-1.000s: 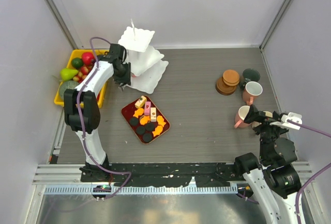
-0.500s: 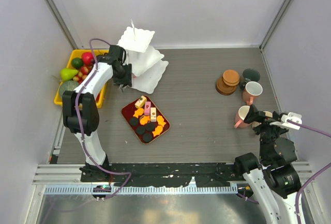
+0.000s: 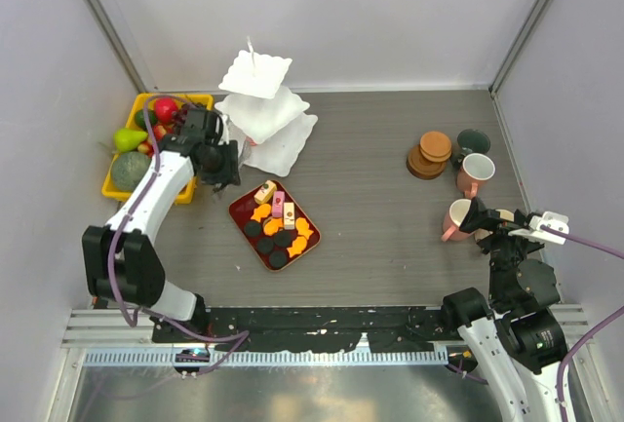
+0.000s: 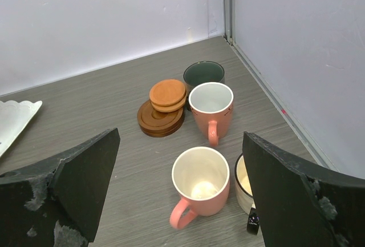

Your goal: Serve the afternoon tea

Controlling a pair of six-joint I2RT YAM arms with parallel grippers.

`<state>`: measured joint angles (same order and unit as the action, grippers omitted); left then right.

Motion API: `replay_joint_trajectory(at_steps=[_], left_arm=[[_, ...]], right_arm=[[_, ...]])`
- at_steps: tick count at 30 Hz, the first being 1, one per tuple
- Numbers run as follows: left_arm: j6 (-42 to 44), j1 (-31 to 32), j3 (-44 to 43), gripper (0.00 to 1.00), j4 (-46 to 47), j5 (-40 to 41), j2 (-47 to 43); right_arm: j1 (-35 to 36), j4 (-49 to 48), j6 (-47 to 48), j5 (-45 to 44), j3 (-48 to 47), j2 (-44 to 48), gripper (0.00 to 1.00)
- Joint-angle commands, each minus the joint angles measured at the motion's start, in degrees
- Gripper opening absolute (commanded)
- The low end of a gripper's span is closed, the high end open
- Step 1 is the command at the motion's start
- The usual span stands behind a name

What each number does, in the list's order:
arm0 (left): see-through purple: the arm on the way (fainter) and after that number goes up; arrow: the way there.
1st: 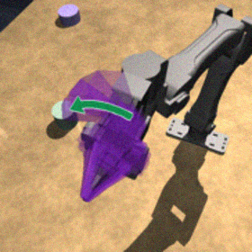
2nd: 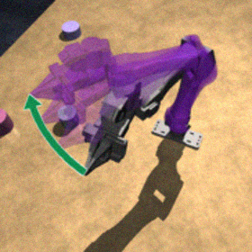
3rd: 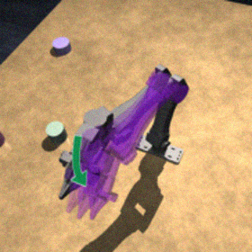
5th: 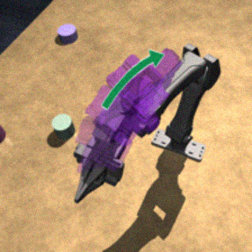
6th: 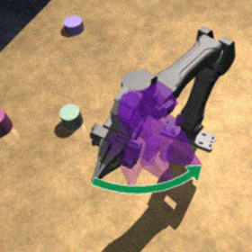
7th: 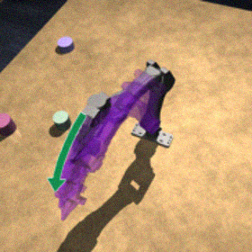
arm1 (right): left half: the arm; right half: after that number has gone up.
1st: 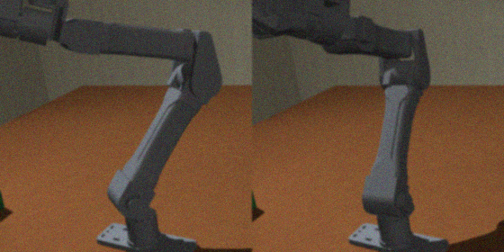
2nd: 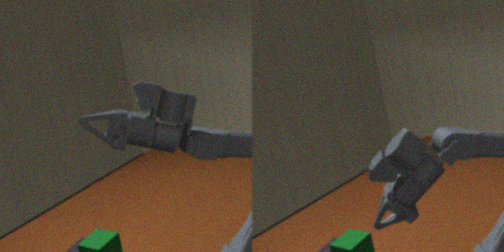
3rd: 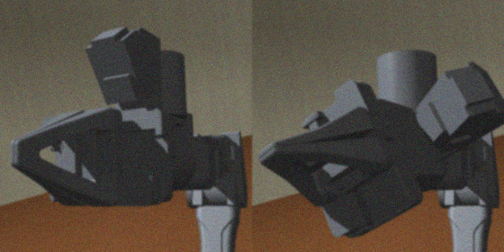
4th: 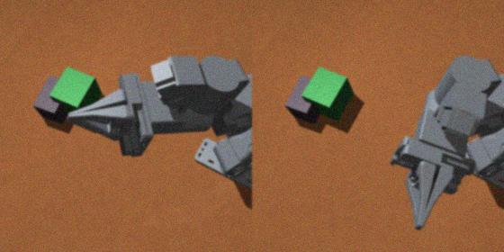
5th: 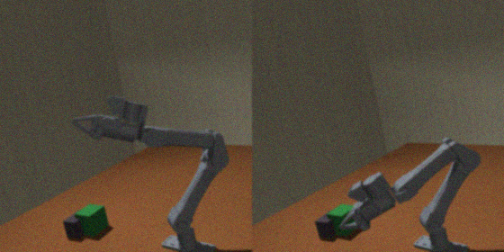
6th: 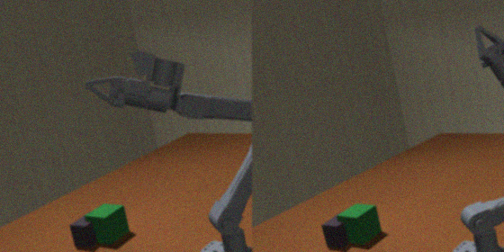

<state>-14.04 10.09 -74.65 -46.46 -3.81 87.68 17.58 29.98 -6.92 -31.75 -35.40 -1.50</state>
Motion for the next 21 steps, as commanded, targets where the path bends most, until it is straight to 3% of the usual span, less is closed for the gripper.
replay_joint_trajectory(at_steps=[1,12,21], left_arm=[[1.0,1.0,6.4,0.48,-1.8,-2.8,-8.4],[8.7,5.7,13.5,0.54,-6.8,-3.1,-17.4],[10.9,7.5,13.2,0.53,-7.5,-0.7,-15.3]], right_arm=[[0.3,-2.3,0.9,-0.6,-0.1,0.4,0.95],[0.3,-2.2,1.1,-0.4,-0.2,-0.4,0.96],[0.3,-2.4,1.2,-0.4,-0.1,-0.9,0.95]])
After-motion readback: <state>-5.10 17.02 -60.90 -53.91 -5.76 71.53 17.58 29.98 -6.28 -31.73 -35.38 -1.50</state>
